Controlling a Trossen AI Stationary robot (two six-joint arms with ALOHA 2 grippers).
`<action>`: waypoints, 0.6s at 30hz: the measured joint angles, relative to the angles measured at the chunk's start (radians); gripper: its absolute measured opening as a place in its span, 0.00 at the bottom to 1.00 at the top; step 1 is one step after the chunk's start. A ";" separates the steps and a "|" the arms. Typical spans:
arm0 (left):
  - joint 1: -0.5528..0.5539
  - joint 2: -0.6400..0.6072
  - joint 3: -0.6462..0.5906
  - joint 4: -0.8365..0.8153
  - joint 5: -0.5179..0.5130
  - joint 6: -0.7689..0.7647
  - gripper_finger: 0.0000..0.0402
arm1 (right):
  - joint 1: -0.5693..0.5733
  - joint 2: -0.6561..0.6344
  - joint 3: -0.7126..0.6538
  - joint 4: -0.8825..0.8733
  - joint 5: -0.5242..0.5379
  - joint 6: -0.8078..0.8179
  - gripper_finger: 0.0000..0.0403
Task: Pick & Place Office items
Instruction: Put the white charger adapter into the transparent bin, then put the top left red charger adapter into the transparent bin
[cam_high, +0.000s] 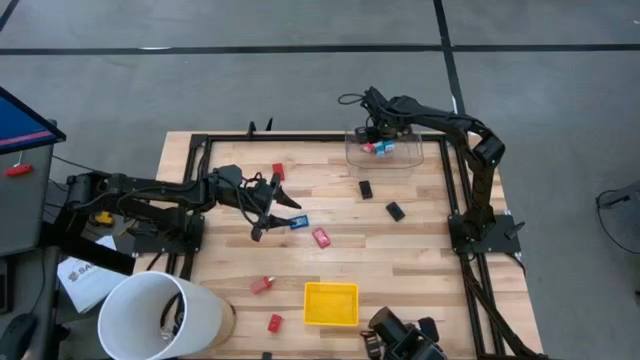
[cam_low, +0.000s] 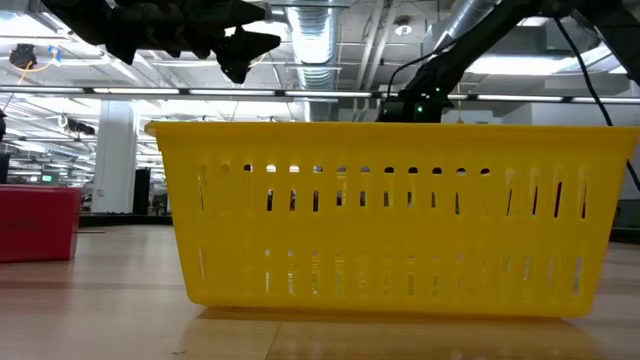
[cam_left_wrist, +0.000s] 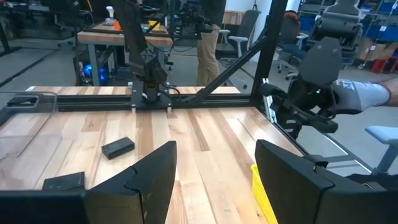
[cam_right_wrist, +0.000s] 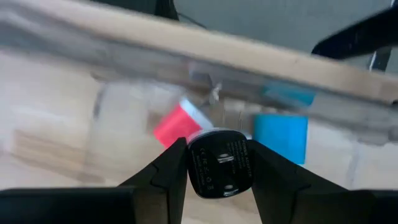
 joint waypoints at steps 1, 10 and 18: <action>0.000 0.000 0.000 0.000 0.000 -0.001 0.53 | 0.000 0.000 -0.013 0.009 -0.003 0.000 0.34; 0.000 0.000 0.000 0.000 0.000 -0.002 0.53 | -0.015 0.000 -0.033 0.044 -0.004 -0.034 0.39; 0.000 0.000 0.000 0.000 0.000 -0.003 0.53 | -0.015 0.000 -0.033 0.055 -0.018 -0.051 0.53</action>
